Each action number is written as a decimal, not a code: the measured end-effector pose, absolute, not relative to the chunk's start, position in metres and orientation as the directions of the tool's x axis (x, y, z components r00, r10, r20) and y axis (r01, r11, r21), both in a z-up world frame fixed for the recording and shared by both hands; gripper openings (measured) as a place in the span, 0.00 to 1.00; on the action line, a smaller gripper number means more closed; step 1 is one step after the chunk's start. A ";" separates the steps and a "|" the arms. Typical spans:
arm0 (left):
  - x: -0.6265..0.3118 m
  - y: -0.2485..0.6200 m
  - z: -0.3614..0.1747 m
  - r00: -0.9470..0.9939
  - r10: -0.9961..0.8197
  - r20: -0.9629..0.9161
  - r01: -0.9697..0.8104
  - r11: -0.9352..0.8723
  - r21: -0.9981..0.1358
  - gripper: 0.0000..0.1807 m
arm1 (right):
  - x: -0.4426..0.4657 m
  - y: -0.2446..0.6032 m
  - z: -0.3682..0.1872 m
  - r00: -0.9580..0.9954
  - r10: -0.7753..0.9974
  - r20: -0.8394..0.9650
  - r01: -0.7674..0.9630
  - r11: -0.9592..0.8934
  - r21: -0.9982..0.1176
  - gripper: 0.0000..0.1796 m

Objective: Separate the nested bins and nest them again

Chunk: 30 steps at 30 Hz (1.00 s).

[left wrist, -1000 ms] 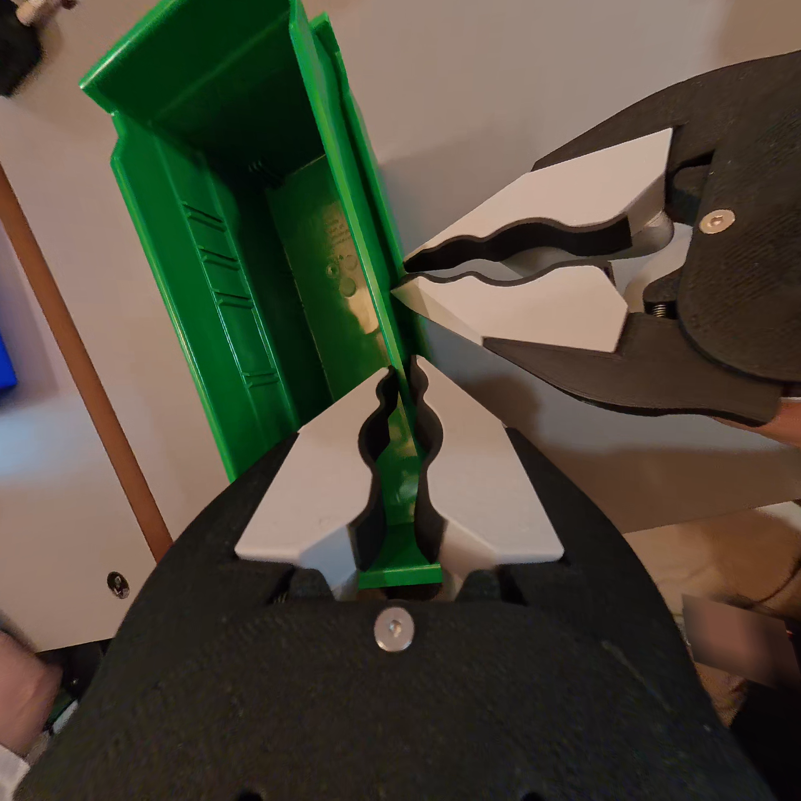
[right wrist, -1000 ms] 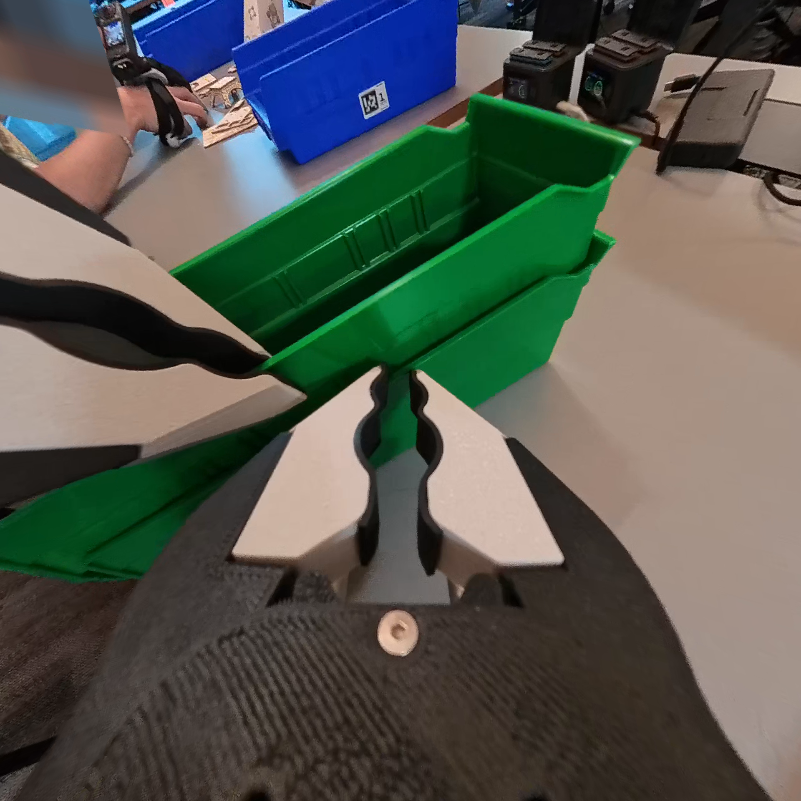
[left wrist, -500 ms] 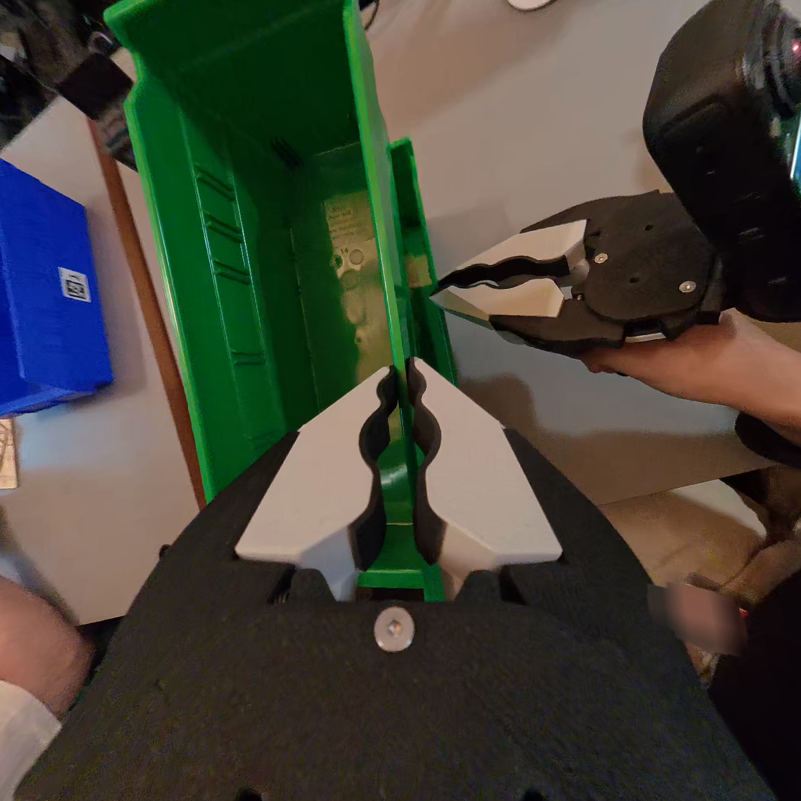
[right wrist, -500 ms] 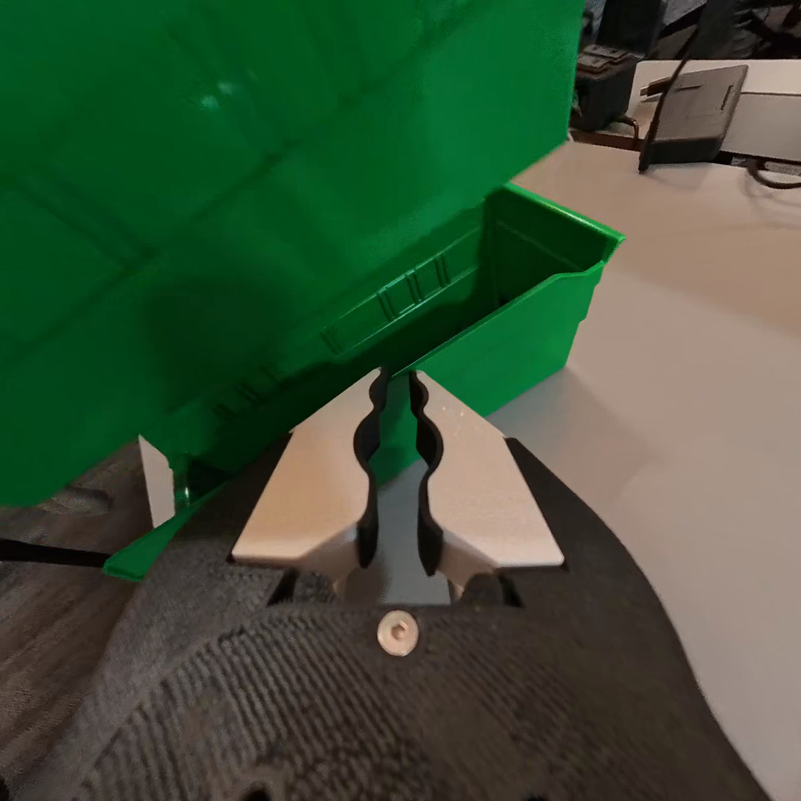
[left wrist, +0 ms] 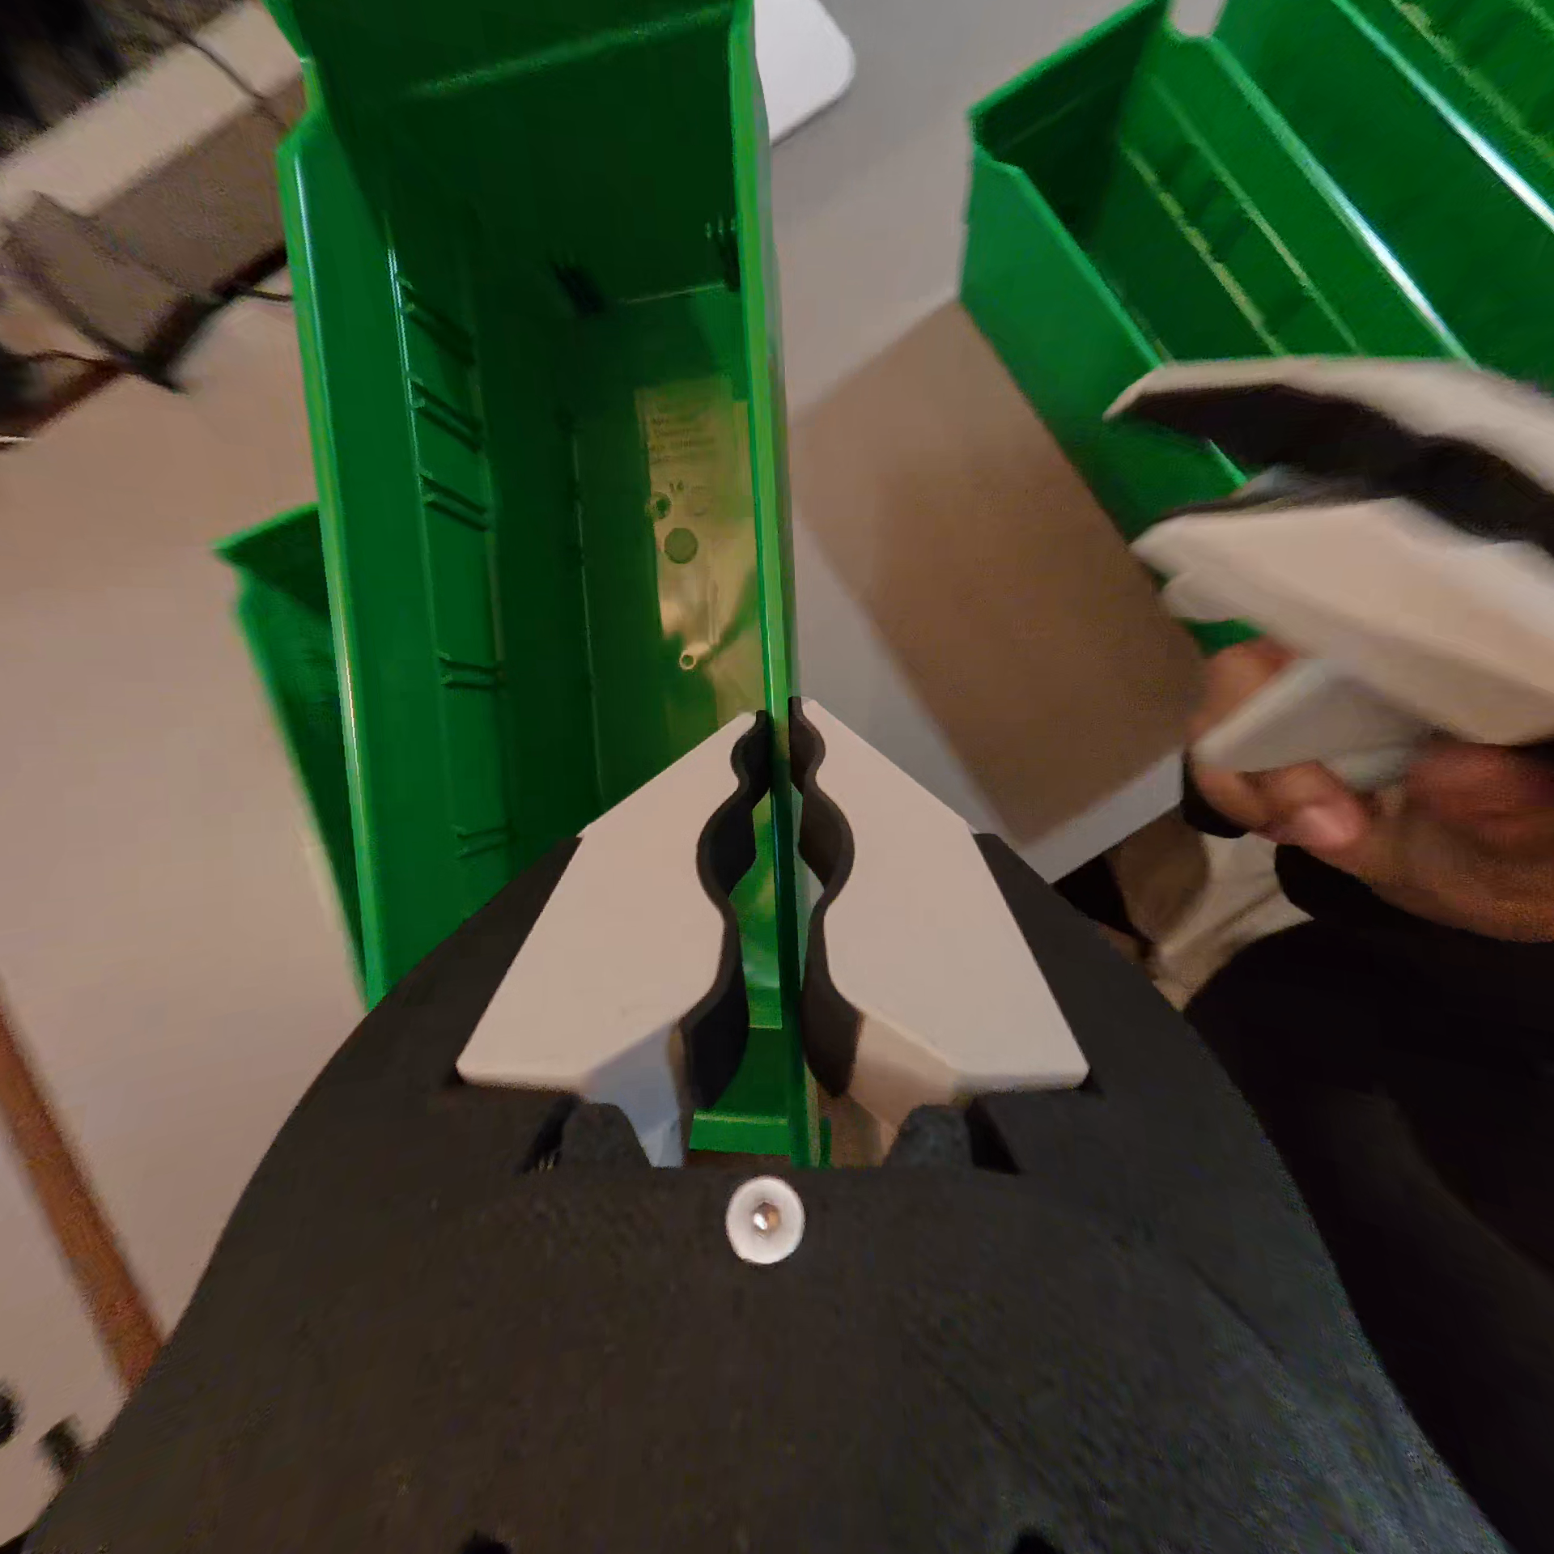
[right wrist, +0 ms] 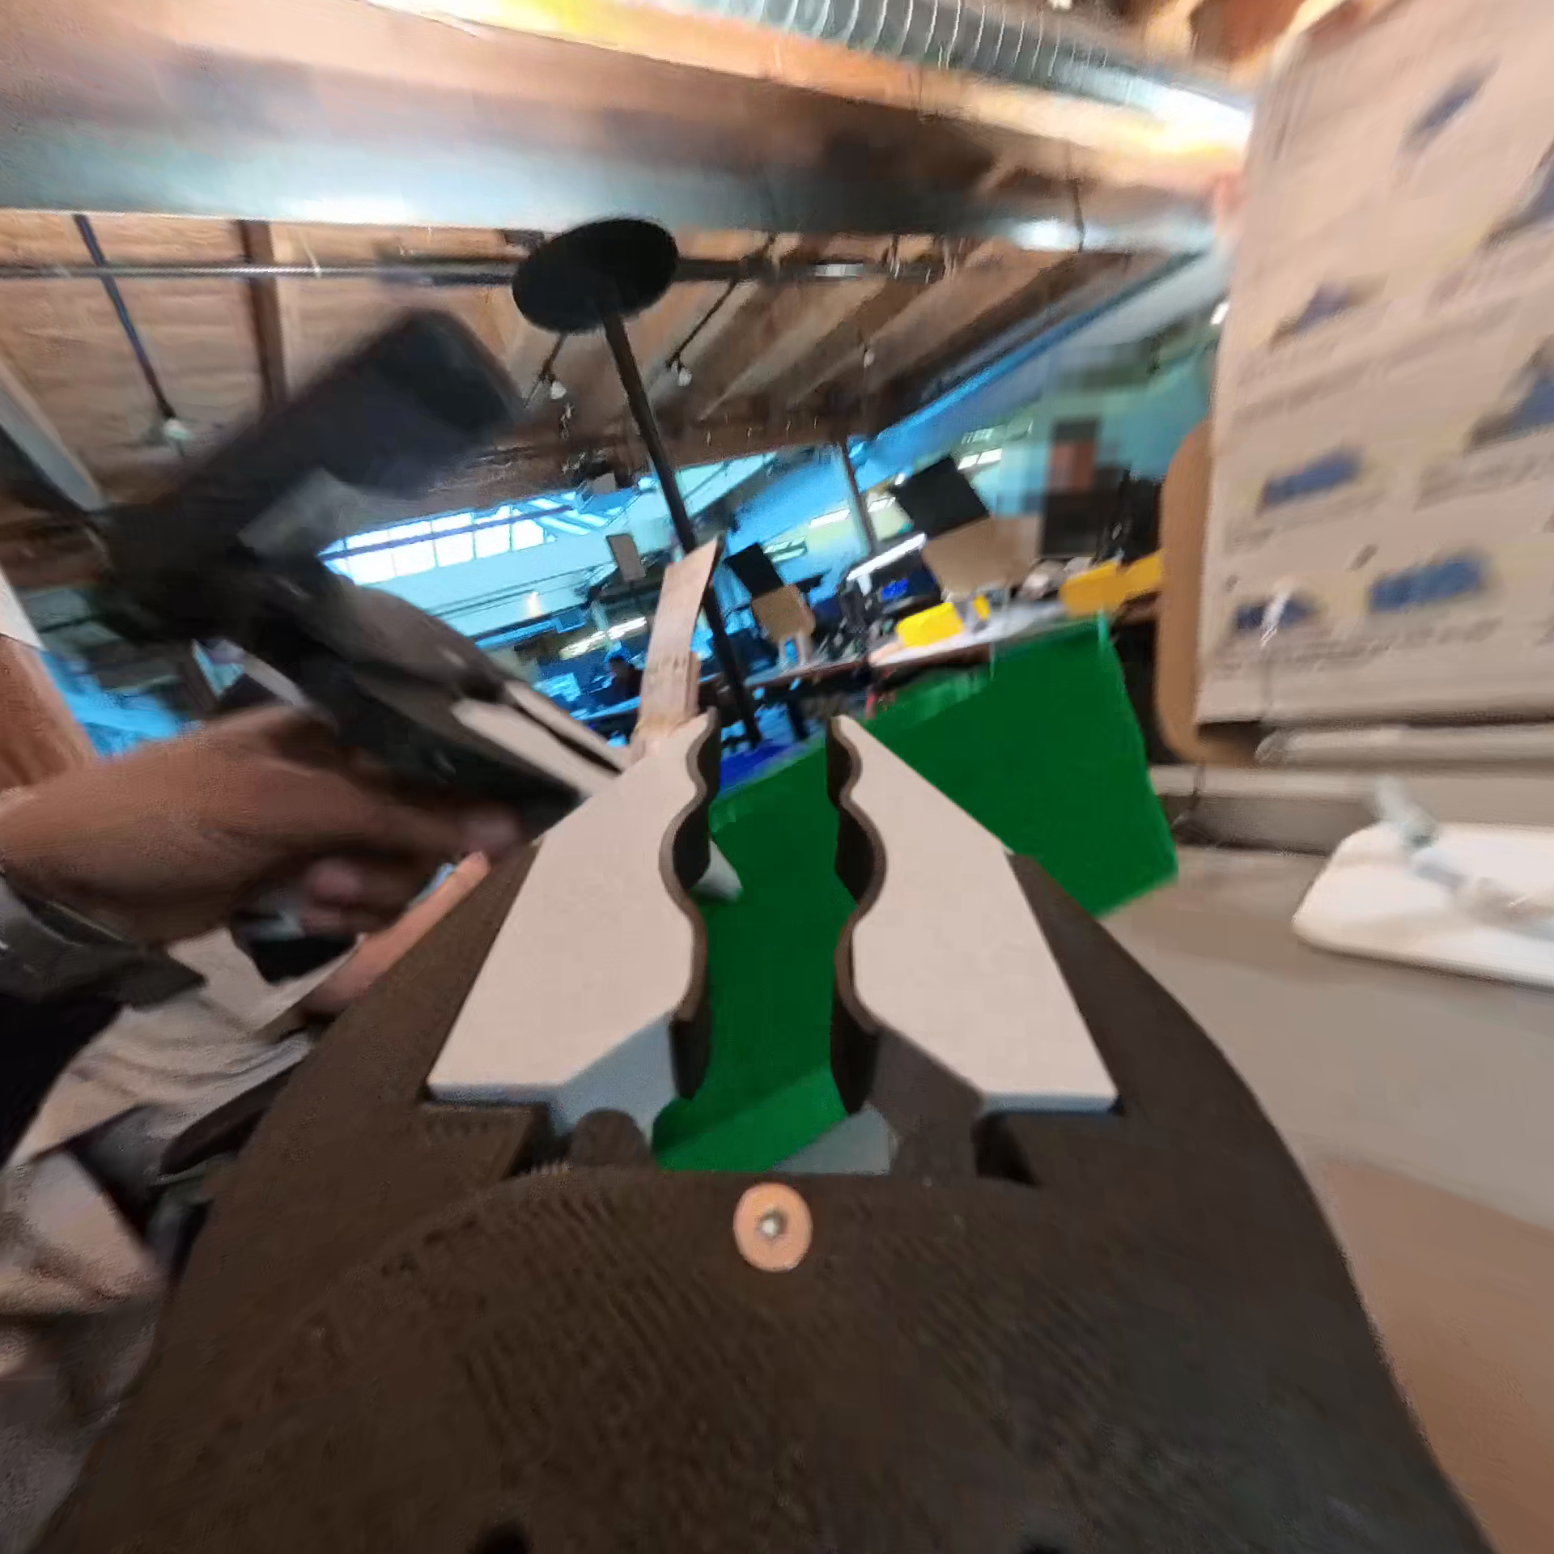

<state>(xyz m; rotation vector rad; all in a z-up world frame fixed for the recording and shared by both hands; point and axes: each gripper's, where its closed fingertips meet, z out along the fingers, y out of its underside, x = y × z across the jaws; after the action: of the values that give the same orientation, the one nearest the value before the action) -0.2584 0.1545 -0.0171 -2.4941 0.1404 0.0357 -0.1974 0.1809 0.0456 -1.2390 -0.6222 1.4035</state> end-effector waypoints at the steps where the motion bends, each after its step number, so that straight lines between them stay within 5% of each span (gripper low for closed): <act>1: -0.247 0.160 -0.027 0.994 -0.103 -0.031 -0.102 -0.799 -0.592 0.01 | -0.181 0.183 0.059 0.186 0.937 -0.297 -0.396 -0.205 -0.895 0.13; 8: -0.181 0.203 -0.100 0.995 -0.098 0.014 -0.070 -0.794 -0.604 0.01 | -0.062 0.194 0.119 0.033 0.912 -0.409 -0.556 -0.323 -0.766 0.11; 13: -0.192 0.225 -0.134 0.985 0.012 -0.171 -0.091 -0.811 -0.579 0.01 | -0.003 0.220 0.124 0.158 0.898 -0.411 -0.615 -0.236 -0.752 0.12; 23: -0.193 0.247 -0.157 0.976 0.040 -0.213 -0.083 -0.838 -0.540 0.03 | -0.012 0.222 0.116 0.123 0.893 -0.433 -0.599 -0.280 -0.750 0.12; 30: -0.190 0.210 -0.106 0.993 0.010 -0.115 -0.081 -0.644 -0.761 0.20 | -0.035 0.216 0.107 0.147 0.902 -0.406 -0.555 -0.264 -0.789 0.14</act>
<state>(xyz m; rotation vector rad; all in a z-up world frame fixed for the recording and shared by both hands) -0.1903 0.2103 -0.1056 -2.2664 0.0492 0.1363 -0.0346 0.2160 0.1074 -1.1391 -0.4157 1.4687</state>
